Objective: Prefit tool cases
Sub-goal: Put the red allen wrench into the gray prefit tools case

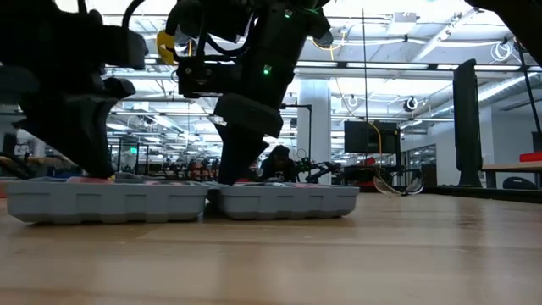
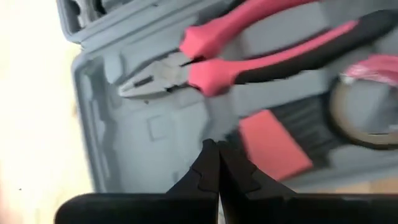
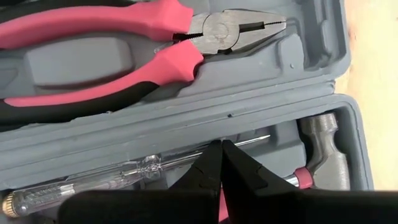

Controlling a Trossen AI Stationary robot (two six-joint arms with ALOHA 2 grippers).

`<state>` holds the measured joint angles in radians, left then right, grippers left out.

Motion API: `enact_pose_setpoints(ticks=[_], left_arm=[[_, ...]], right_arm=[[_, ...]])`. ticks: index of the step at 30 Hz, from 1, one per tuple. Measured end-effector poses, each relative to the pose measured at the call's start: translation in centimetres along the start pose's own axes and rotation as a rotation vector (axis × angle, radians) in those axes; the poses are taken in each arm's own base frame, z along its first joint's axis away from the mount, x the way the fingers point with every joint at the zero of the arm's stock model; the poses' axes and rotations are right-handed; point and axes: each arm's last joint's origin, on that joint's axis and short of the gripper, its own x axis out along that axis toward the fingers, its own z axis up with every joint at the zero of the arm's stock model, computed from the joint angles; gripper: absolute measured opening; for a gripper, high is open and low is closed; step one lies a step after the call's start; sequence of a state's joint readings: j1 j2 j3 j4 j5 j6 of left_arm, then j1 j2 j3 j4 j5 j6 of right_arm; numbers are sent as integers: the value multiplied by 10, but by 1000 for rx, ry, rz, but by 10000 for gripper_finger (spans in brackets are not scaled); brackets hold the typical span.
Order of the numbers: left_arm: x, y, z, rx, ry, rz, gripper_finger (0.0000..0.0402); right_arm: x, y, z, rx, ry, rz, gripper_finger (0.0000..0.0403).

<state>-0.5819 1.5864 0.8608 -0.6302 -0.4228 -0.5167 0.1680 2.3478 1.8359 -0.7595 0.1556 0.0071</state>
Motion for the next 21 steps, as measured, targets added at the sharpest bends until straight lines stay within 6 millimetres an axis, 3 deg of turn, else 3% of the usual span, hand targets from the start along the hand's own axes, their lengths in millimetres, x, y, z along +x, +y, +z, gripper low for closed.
enact_pose_setpoints(ticks=[11, 15, 21], left_arm=[[-28, -2, 20, 25, 28, -90, 0], [-24, -5, 14, 8, 110, -179, 0], [-14, -2, 8, -15, 143, -161, 0]], right_arm=[[0, 0, 1, 1, -7, 4, 0], [0, 0, 1, 1, -12, 2, 0], [0, 1, 2, 2, -17, 4, 0]])
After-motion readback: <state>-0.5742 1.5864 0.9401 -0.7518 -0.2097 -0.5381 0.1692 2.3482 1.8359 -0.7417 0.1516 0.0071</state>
